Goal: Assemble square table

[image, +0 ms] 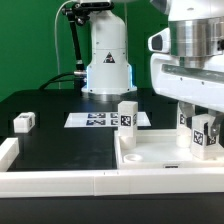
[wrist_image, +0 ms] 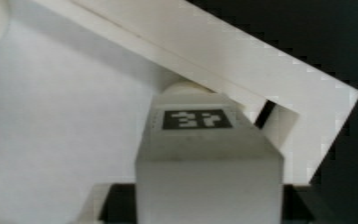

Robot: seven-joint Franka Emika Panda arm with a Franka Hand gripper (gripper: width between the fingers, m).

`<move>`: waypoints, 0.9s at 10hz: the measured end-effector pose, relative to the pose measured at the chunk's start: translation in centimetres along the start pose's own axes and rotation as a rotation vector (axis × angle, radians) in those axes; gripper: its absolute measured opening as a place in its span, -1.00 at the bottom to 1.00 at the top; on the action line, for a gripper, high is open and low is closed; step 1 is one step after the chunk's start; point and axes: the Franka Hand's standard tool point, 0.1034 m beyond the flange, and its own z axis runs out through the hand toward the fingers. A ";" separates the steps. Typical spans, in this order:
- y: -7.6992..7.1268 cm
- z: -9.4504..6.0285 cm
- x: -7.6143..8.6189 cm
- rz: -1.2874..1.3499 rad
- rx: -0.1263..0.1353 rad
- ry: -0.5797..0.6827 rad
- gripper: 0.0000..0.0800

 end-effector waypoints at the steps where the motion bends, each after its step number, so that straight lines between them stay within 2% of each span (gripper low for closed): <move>1: 0.1 0.0 0.1 0.059 -0.004 -0.005 -0.27; 4: 0.1 0.0 -0.1 0.118 -0.004 -0.009 -0.27; 5: 0.1 0.0 -0.1 0.108 -0.004 -0.009 0.21; 6: 0.1 0.0 -0.1 0.066 -0.002 -0.009 0.21; 7: 0.0 0.0 -0.2 0.003 0.008 -0.006 0.54; 9: -0.1 0.0 -0.5 -0.180 0.010 -0.004 0.60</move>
Offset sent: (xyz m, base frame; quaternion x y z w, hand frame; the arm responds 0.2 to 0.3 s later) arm 0.0000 0.0000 0.0000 0.0000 0.0000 0.0650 0.9979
